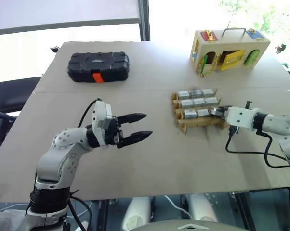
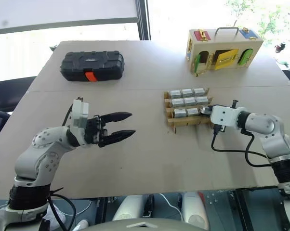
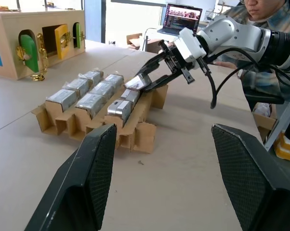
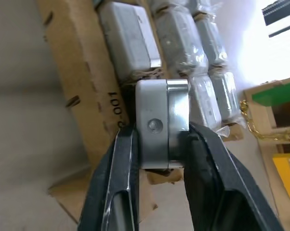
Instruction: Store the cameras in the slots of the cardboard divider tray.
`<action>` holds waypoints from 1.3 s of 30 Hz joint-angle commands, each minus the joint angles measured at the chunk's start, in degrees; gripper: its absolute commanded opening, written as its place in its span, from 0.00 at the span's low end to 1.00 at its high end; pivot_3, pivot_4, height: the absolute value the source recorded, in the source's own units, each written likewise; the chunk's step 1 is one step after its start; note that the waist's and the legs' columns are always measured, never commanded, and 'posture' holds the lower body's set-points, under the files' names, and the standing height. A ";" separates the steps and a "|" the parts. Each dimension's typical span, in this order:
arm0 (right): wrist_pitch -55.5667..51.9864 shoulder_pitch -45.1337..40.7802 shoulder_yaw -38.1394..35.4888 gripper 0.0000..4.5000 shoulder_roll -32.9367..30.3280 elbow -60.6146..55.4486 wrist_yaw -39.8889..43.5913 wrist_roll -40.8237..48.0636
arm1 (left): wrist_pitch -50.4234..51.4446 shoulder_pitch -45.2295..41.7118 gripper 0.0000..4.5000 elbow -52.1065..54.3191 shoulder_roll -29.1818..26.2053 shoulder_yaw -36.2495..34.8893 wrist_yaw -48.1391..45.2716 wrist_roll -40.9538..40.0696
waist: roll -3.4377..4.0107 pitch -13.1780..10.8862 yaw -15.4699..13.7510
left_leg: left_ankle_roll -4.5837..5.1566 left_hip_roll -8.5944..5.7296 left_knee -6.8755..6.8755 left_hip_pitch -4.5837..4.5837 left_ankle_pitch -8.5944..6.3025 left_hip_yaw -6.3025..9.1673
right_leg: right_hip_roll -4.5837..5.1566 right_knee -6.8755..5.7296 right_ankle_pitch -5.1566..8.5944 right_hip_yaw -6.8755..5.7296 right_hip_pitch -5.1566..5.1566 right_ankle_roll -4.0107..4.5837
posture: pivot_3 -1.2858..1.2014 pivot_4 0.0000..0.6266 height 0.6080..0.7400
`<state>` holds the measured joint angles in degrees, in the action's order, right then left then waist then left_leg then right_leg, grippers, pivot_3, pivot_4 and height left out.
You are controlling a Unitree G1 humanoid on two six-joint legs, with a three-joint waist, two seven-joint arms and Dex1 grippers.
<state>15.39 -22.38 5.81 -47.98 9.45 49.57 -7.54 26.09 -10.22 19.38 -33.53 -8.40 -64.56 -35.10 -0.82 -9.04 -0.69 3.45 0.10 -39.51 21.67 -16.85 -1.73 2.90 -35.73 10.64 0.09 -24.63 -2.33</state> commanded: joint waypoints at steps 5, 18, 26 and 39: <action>2.17 -5.48 0.62 0.16 -3.11 0.88 8.75 3.29 | -0.77 1.08 0.73 2.92 -0.26 0.64 1.23 -1.78 | 0.01 -0.01 0.08 | 0.00 0.01 0.02 0.00 0.00 0.00 | -0.01 0.01 0.02 -0.01 0.00 0.03 | 0.52 0.24 1.00; 9.93 -20.52 9.59 0.16 -2.13 20.19 24.86 0.97 | -0.69 5.71 0.73 7.89 0.36 1.34 5.83 -3.34 | 0.01 -0.01 -0.02 | -0.01 0.01 0.07 0.03 0.00 0.06 | 0.10 0.10 0.04 -0.10 0.00 0.09 | 0.52 0.24 1.00; 6.76 -27.61 13.38 0.16 -0.35 27.99 37.72 1.85 | -0.80 9.25 0.73 11.53 0.38 1.23 9.49 -4.57 | 0.02 -0.01 -0.14 | -0.02 0.01 0.11 0.05 0.00 0.14 | 0.23 0.17 0.05 -0.22 0.01 0.11 | 0.52 0.24 1.00; 0.85 -29.93 5.52 0.97 0.11 26.77 35.03 7.57 | -1.53 11.59 0.73 13.03 0.76 1.34 12.22 -4.80 | 0.04 -0.03 -0.14 | -0.04 0.00 0.14 0.08 0.00 0.23 | 0.52 0.19 0.05 -0.30 0.02 0.16 | 0.52 0.24 1.00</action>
<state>18.94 -52.84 15.19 -45.52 40.40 84.63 -3.36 25.69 0.88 30.45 -32.69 -6.27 -52.42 -39.01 -0.78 -9.06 -0.82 3.41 0.09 -39.37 21.80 -16.85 -1.46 3.48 -35.53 10.69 -0.21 -24.62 -2.17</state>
